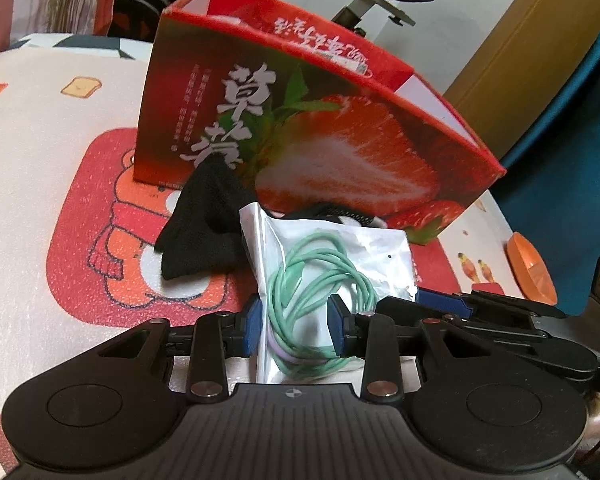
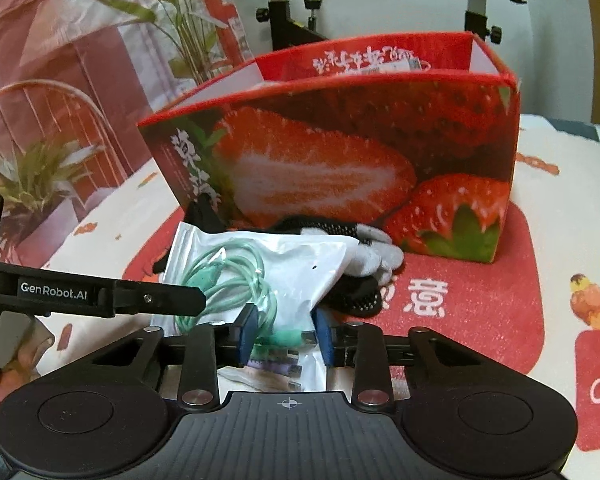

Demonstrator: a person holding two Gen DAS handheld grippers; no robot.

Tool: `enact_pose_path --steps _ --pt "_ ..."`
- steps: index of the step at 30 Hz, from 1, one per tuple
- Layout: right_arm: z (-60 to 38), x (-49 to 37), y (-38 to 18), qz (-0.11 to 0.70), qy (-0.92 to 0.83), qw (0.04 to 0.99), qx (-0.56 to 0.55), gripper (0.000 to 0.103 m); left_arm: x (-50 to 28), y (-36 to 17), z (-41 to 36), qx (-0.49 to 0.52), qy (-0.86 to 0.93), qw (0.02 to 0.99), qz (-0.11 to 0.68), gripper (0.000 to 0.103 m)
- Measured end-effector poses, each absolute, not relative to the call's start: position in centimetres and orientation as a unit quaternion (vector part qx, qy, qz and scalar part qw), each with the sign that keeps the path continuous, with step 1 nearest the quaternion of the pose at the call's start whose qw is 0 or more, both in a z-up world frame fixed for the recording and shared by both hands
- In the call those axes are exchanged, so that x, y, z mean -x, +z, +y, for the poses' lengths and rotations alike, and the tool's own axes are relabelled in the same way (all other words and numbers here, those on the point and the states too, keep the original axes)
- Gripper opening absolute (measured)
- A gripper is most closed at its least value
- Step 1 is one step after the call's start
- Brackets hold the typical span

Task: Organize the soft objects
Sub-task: 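Lift the cable bag with both tools and carry it into the red box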

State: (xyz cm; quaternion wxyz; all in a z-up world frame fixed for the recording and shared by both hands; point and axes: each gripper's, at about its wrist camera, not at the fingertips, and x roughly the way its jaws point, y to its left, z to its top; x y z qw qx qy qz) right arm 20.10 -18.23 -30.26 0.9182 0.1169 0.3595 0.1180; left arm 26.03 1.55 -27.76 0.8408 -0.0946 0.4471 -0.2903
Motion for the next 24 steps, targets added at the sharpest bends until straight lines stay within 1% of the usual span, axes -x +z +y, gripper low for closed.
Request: enact_pose_path --steps 4,9,18,24 --pt "-18.3 -19.6 -29.4 0.344 0.12 0.924 -0.113 0.026 -25.6 -27.0 2.1 0.099 -0.293 0.846 0.435 0.036" --pt "-18.8 -19.3 -28.4 0.328 0.12 0.929 -0.121 0.019 -25.1 -25.5 2.7 0.105 -0.297 0.854 0.414 0.036" --pt "-19.3 -18.9 -25.0 0.279 0.13 0.945 -0.112 0.019 -24.4 -21.0 2.8 0.102 -0.32 0.876 0.346 0.036" --pt "-19.4 -19.7 -22.2 0.25 0.134 0.953 -0.104 0.019 -25.0 -18.4 2.7 0.11 -0.325 0.882 0.322 0.036"
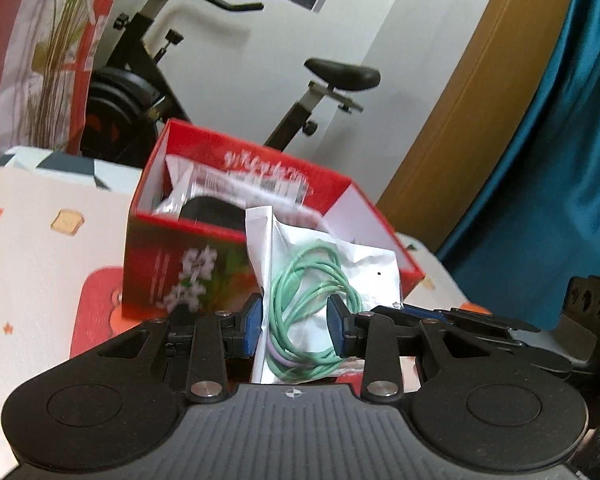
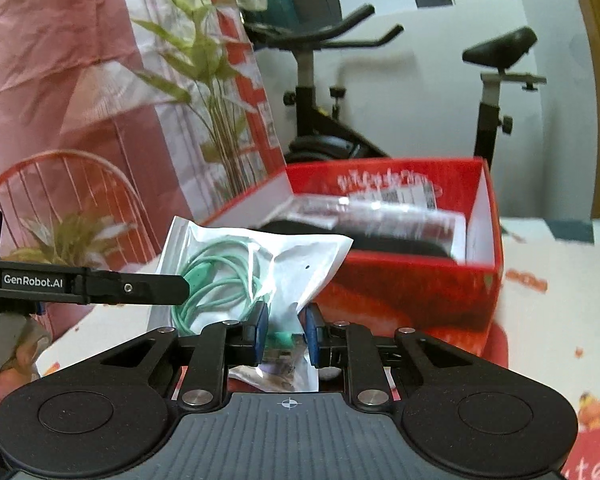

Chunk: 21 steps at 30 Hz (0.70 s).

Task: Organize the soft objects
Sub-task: 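Lift the cable bag with both tools and carry it into the red box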

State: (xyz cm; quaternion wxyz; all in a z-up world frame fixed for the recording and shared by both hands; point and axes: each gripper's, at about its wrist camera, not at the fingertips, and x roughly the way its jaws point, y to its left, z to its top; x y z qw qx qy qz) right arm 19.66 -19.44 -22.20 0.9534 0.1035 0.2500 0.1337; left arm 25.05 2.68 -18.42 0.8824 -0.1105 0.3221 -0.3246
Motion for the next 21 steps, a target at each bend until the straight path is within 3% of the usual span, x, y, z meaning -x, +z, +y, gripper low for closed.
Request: enact_pose_path --steps 11,21 --pt "-20.7 -23.8 -18.0 0.213 0.114 0.967 -0.084 0.019 -29.1 -15.7 0.3 0.095 -0.328 0.899 0.274 0.036" --pt "-22.2 -30.9 -19.6 0.252 0.072 0.96 -0.098 0.019 -36.3 -17.8 -2.4 0.088 -0.31 0.885 0.335 0.036"
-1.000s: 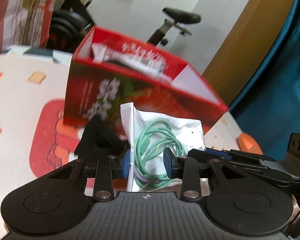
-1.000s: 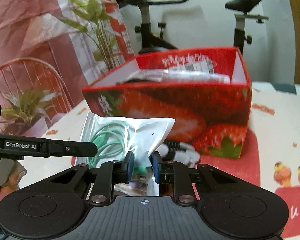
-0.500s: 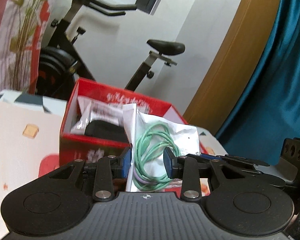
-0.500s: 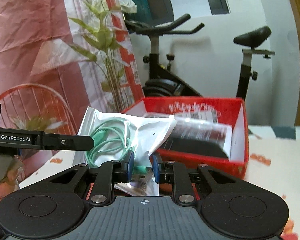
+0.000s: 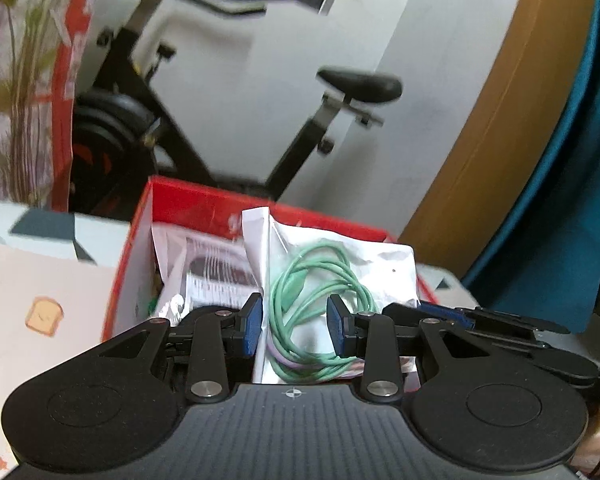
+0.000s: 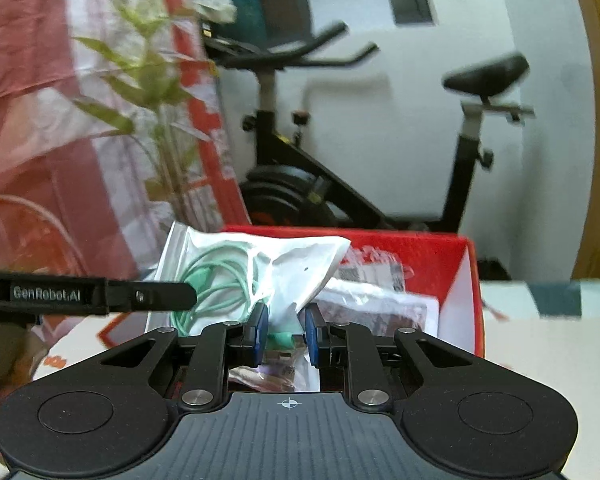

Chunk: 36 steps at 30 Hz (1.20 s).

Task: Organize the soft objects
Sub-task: 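Lift the cable bag with both tools and carry it into the red box, then open both tools to release the cable bag inside the box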

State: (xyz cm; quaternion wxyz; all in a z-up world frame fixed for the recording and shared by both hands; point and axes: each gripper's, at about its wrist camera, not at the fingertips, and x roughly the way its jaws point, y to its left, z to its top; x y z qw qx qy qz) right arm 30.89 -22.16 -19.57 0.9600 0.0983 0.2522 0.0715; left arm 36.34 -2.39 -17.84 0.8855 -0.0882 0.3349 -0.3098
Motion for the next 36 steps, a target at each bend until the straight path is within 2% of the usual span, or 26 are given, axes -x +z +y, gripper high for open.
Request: enact_pose_path --steps 3,16,25,27,32,34,35,36 --pt "-22.7 -31.9 -21.0 0.283 0.054 0.952 -0.104 0.019 -37.7 -19.4 -2.8 0.103 -0.312 0.864 0.381 0.036" --pt "-23.1 -34.1 -24.6 0.371 0.019 0.92 -0.122 0.019 -39.6 -21.8 -4.8 0.047 -0.298 0.836 0.459 0.036" --pt "-23.4 -34.5 -25.1 0.393 0.009 0.909 -0.136 0.02 -40.1 -22.4 -5.5 0.029 -0.289 0.834 0.468 0.036" --pt "-23.3 -34.5 -24.9 0.393 0.003 0.91 -0.131 0.024 -39.9 -22.2 -5.4 0.026 -0.291 0.837 0.463 0.037" --pt "-22.7 -33.7 -24.0 0.371 -0.01 0.924 -0.091 0.031 -38.8 -21.1 -5.5 -0.005 -0.284 0.848 0.447 0.041" --pt "-22.6 -33.0 -23.5 0.355 -0.012 0.931 -0.078 0.034 -38.1 -20.3 -5.5 -0.02 -0.288 0.855 0.431 0.049" --pt "-22.6 -32.7 -23.2 0.348 -0.013 0.935 -0.072 0.037 -37.6 -19.8 -5.4 -0.027 -0.29 0.86 0.419 0.057" --pt "-22.5 -32.2 -22.9 0.338 -0.015 0.939 -0.069 0.043 -37.1 -19.3 -5.3 -0.031 -0.293 0.865 0.406 0.062"
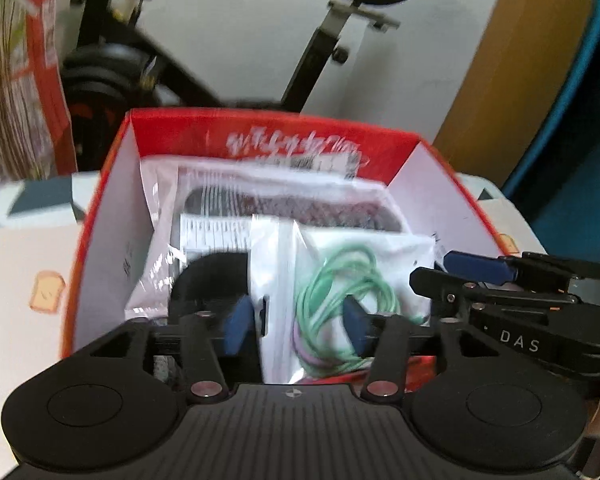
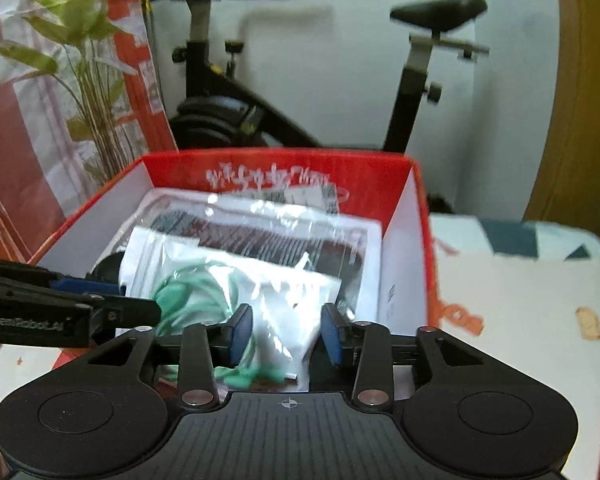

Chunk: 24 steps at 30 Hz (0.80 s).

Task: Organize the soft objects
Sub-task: 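Open both tools to release the cable bag inside the box, then move both tools down to the black glove with white fingertips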

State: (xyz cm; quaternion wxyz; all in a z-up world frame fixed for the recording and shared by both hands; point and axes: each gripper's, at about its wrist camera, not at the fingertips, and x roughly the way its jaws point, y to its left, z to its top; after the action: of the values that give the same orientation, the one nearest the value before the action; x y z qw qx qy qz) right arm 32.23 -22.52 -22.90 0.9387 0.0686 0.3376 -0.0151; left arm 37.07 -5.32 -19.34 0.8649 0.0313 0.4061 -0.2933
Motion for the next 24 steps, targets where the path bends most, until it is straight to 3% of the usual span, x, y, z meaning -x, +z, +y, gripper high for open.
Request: enact_pose_path --steps 2,9,14,24 --pt "-22.6 -31.2 -22.3 0.315 -0.015 0.946 -0.069 0.051 -36.1 -18.4 -5.1 -0.038 -0.298 0.873 0.385 0.068" --pt "-22.9 -27.3 -21.2 0.252 -0.008 0.964 -0.083 0.054 -32.9 -16.2 -3.3 -0.03 -0.292 0.904 0.311 0.08" --pt "-22.7 -24.7 -21.4 0.228 -0.01 0.97 -0.081 0.054 -31.1 -16.1 -1.5 -0.007 -0.276 0.917 0.288 0.081" --pt "-22.9 -21.1 -22.4 0.206 -0.021 0.975 -0.086 0.054 -29.3 -19.1 2.0 0.055 -0.231 0.917 0.322 0.081"
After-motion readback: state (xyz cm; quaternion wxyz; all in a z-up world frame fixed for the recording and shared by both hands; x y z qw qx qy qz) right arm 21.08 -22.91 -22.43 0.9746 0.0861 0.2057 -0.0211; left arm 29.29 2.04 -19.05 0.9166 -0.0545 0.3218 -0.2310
